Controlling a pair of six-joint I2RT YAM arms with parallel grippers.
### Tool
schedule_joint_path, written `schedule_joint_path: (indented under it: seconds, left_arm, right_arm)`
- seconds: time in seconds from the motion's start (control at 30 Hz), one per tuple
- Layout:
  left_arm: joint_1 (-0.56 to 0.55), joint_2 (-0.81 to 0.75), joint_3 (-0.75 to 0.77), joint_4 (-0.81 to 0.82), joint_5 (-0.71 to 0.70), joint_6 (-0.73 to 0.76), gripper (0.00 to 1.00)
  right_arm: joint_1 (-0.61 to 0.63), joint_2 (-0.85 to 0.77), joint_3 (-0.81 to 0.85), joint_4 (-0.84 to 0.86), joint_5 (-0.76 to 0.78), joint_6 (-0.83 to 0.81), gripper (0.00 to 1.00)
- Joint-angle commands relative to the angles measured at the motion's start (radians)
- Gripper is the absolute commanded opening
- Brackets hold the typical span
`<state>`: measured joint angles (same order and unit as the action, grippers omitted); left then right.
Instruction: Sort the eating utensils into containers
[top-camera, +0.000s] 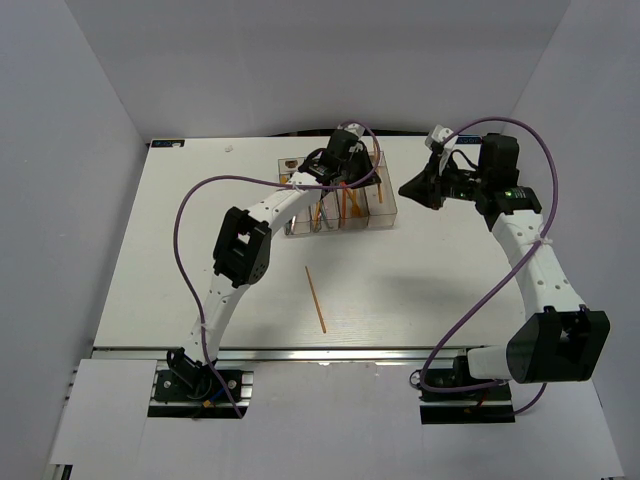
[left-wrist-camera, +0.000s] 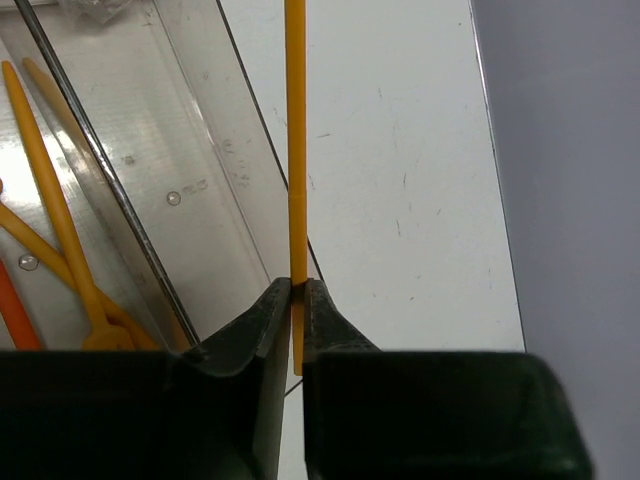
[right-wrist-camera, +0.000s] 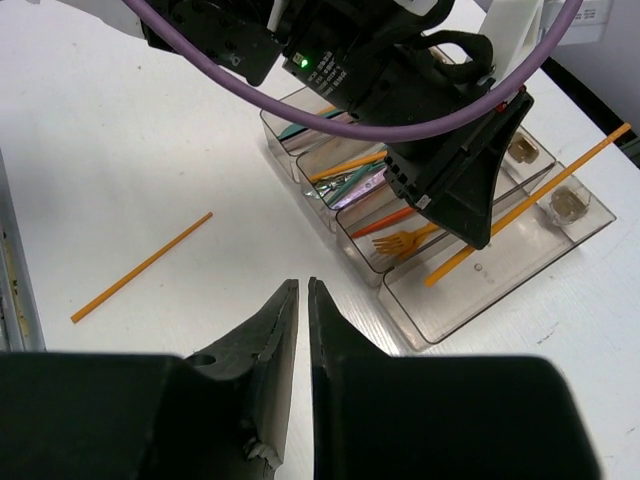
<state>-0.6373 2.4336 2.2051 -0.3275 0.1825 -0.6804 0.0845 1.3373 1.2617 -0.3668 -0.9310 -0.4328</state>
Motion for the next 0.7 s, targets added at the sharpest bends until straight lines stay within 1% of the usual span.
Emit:
schedule_joint_path:
  seconds: [0.0, 0.2, 0.37, 0.43, 0.47, 0.5, 0.57, 0.6, 0.63, 0.67]
  left_arm:
    - [-0.001, -0.019, -0.002, -0.019, 0.023, 0.001, 0.23]
    - [-0.001, -0.033, -0.001, -0.028, 0.02, 0.008, 0.35]
    - [-0.002, -0.051, 0.01, -0.039, 0.006, 0.021, 0.37]
    - [-0.001, -0.071, 0.015, -0.05, -0.011, 0.036, 0.36]
    - [-0.001, -0.083, 0.018, -0.057, -0.018, 0.041, 0.34]
    - [-0.001, -0.097, 0.013, -0.076, -0.037, 0.06, 0.26]
    - [0.004, -0.168, -0.016, -0.1, -0.064, 0.077, 0.14]
    - [0.011, -0.206, -0.086, -0.119, -0.08, 0.09, 0.09]
    - [0.017, -0.296, -0.137, -0.119, -0.101, 0.094, 0.03]
    - [0.025, -0.351, -0.197, -0.12, -0.109, 0.096, 0.0]
  right_arm:
    - [-0.006, 0.0, -0.007, -0.004, -0.028, -0.017, 0.15]
    - [-0.005, -0.004, -0.015, -0.008, -0.04, -0.012, 0.16]
    - [-0.005, -0.01, -0.027, -0.015, -0.042, -0.012, 0.17]
    - [-0.002, -0.013, -0.028, -0.026, -0.048, -0.017, 0.17]
    - [0.0, -0.013, -0.03, -0.035, -0.049, -0.021, 0.17]
    - [0.007, -0.015, -0.031, -0.049, -0.051, -0.038, 0.17]
    - [0.024, -0.016, -0.041, -0.099, -0.049, -0.063, 0.17]
    - [0.035, -0.018, -0.05, -0.116, -0.048, -0.072, 0.17]
    - [0.061, -0.02, -0.061, -0.132, -0.045, -0.079, 0.17]
    - [0.078, -0.02, -0.074, -0.158, -0.042, -0.08, 0.17]
